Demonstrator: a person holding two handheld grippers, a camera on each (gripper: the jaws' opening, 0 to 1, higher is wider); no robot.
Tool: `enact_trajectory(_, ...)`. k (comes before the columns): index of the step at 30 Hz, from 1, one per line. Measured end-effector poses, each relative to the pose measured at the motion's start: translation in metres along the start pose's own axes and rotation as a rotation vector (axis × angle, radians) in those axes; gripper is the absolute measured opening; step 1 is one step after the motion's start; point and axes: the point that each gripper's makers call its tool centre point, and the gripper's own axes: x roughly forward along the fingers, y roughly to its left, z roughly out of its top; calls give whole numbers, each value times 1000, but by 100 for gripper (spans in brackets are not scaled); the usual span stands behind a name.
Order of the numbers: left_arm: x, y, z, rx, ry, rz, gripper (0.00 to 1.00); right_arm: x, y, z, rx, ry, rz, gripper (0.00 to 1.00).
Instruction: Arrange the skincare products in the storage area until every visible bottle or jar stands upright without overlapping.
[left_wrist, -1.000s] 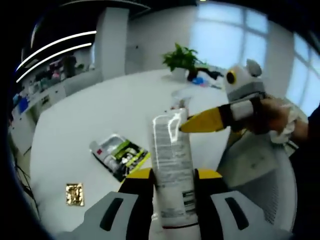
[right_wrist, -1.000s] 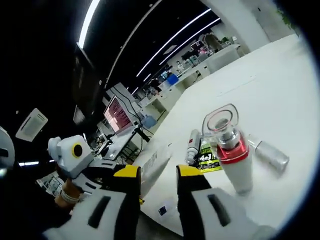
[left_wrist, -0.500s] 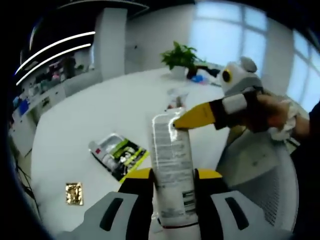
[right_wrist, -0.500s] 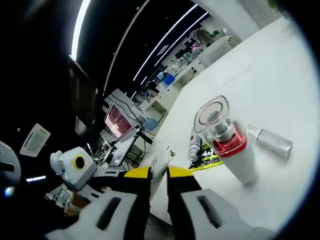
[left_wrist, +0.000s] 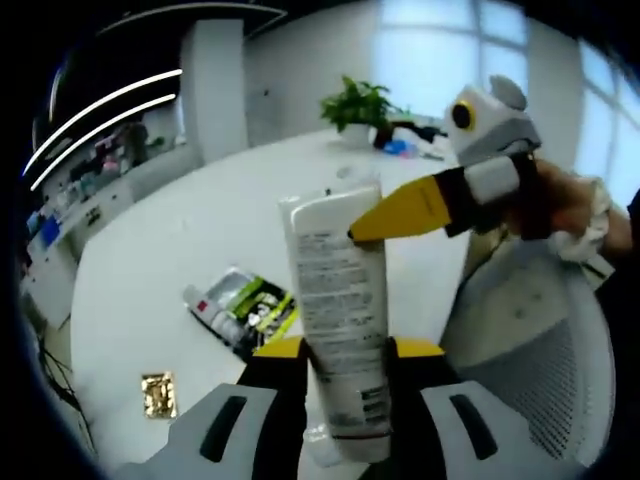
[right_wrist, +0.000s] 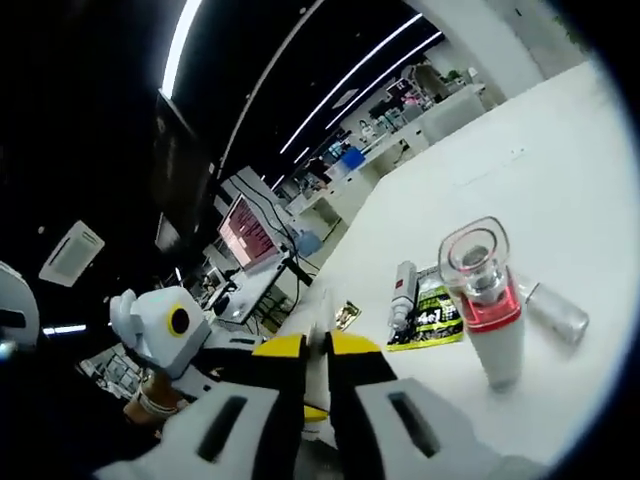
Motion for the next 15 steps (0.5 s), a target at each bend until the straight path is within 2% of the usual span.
enact_trajectory(15, 14, 5, 11, 33, 6, -16, 27, -1, 8, 9, -195, 4, -43, 5)
